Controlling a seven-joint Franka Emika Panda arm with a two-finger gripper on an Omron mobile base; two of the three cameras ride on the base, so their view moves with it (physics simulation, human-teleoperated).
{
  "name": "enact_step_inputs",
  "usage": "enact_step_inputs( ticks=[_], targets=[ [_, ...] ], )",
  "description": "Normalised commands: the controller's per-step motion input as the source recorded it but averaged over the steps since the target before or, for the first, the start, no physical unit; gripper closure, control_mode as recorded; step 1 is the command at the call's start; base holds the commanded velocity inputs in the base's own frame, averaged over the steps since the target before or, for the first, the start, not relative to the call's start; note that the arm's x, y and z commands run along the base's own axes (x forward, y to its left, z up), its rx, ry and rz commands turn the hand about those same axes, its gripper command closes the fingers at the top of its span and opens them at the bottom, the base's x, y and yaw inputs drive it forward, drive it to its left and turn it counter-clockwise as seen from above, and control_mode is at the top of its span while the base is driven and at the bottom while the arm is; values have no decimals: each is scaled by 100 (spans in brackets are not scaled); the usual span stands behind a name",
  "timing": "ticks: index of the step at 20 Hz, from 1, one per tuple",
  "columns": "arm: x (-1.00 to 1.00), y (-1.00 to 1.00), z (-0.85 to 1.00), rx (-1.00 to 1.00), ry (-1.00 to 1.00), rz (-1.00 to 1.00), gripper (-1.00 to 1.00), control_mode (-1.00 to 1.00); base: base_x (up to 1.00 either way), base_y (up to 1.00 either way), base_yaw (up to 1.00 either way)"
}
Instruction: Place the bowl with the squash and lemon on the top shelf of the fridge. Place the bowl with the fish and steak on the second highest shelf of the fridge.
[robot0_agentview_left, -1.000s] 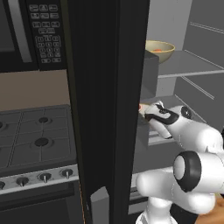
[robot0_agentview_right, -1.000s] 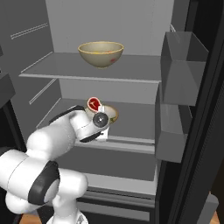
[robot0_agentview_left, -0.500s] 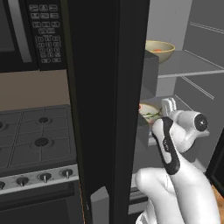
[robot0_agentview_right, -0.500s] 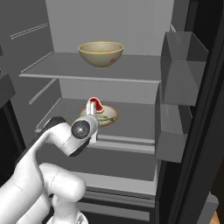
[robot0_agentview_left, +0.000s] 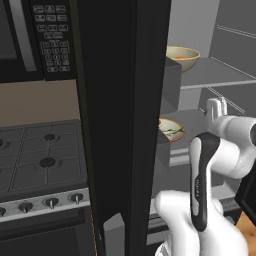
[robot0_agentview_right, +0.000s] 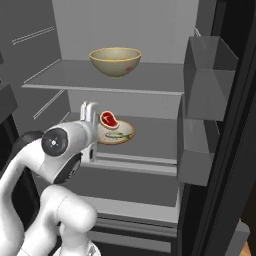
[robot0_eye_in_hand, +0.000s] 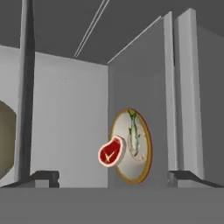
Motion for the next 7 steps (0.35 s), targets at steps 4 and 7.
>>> enact_step_inputs(
  ticks=[4,7],
  targets=[
    [-100,0,100,0,-1,-17,-100,-100,0,0,0],
    [-99,0,100,0,0,-16,-100,-100,0,0,0]
  ],
)
